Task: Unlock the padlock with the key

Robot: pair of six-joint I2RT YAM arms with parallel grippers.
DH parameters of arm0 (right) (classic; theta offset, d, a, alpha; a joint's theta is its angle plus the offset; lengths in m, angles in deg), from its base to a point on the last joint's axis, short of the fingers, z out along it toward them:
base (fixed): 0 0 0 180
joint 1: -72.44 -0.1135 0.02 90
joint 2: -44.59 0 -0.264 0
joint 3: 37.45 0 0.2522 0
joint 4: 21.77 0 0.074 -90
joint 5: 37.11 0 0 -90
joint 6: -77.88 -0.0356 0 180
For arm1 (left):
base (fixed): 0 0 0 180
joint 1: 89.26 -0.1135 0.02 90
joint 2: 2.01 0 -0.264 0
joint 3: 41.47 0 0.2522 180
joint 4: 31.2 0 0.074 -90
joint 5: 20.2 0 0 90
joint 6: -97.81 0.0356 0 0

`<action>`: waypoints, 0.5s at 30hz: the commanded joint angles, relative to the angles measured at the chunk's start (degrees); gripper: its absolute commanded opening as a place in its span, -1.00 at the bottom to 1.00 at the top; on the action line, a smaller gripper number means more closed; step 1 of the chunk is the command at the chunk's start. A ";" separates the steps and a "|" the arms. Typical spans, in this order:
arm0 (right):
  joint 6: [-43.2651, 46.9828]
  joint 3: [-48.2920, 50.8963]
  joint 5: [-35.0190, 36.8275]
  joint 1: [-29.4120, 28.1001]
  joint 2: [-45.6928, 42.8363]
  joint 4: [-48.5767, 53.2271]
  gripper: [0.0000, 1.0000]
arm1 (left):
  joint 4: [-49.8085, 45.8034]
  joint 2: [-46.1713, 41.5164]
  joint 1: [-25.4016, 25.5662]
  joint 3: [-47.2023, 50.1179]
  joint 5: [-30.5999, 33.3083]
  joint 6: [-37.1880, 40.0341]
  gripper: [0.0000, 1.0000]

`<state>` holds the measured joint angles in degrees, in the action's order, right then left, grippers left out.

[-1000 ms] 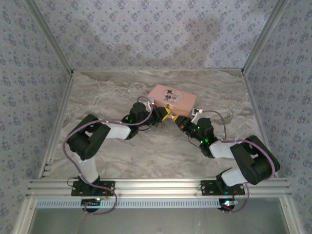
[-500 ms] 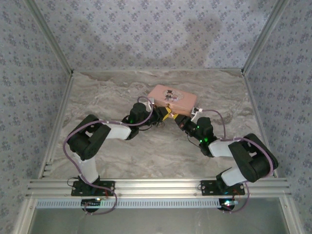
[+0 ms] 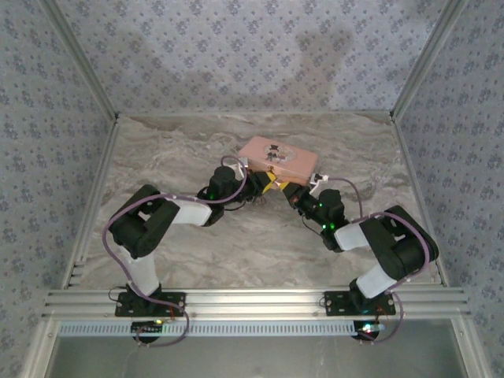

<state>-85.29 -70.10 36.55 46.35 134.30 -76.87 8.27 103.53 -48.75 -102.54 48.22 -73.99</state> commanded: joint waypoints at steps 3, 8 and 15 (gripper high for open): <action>-4.31 -1.38 -0.86 0.14 1.19 -1.57 -1.00 | 7.60 -0.24 1.23 0.20 -4.31 -0.47 -0.94; -8.43 -2.07 -0.90 0.12 0.50 1.71 -1.00 | 7.54 -0.16 1.20 -0.06 -4.41 -0.38 -0.94; -14.56 -1.95 -0.11 -0.15 -0.16 4.81 -1.00 | 7.67 -0.24 1.24 0.02 -4.33 -0.17 -0.94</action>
<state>-95.80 -70.65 35.70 46.48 134.59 -75.56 9.12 103.53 -48.75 -101.93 48.39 -74.36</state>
